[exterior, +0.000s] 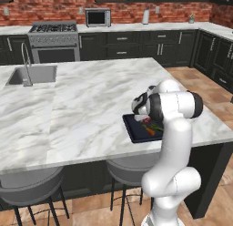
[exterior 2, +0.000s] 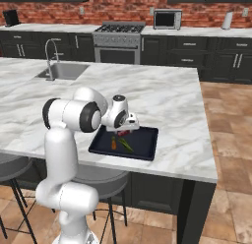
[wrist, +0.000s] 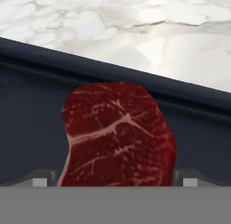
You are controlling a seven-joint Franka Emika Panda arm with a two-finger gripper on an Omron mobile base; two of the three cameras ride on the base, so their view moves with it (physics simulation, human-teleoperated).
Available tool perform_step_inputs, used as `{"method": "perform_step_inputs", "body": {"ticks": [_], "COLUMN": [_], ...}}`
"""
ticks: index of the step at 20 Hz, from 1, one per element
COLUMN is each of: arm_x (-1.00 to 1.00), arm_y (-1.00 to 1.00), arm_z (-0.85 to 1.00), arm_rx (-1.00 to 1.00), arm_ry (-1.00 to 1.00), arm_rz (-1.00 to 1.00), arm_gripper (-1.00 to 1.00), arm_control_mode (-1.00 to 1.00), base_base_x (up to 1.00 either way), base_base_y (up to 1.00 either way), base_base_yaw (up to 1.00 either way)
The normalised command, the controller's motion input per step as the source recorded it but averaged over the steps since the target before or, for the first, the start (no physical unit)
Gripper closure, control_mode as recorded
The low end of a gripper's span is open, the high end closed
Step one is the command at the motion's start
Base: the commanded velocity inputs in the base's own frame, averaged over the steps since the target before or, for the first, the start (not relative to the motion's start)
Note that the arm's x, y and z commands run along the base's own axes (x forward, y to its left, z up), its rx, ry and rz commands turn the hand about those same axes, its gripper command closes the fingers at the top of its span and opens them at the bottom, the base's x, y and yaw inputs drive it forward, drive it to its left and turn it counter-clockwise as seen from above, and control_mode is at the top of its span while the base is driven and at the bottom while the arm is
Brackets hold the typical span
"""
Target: Create a steak meal by picking up the steak and asparagus from the tray and placing them on the plate. Leave the carrot on the tray.
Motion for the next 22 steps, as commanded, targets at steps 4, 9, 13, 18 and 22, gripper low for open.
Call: {"method": "perform_step_inputs", "body": {"ticks": [4, 9, 13, 18, 22], "arm_x": [0.12, -0.03, -0.4, -0.8, -1.0], "arm_y": [0.0, 0.0, 0.0, 0.0, 0.01], "arm_z": [-0.42, -0.08, 0.69, 0.94, 0.57], "arm_rx": [0.0, 0.0, 0.0, 0.0, 0.0], "arm_ry": [0.0, -0.01, -0.03, -0.07, -0.07], "arm_rz": [0.0, 0.02, 0.06, 0.06, 0.06], "arm_gripper": [1.0, 1.0, 1.0, 1.0, 1.0], "arm_control_mode": [-1.0, -1.0, -1.0, -1.0, -1.0], "base_base_x": [0.0, 0.0, 0.0, 0.0, 0.0], "base_base_y": [0.0, 0.0, 0.0, 0.0, 0.0], "base_base_yaw": [0.0, 0.0, 0.0, 0.0, 0.0]}}
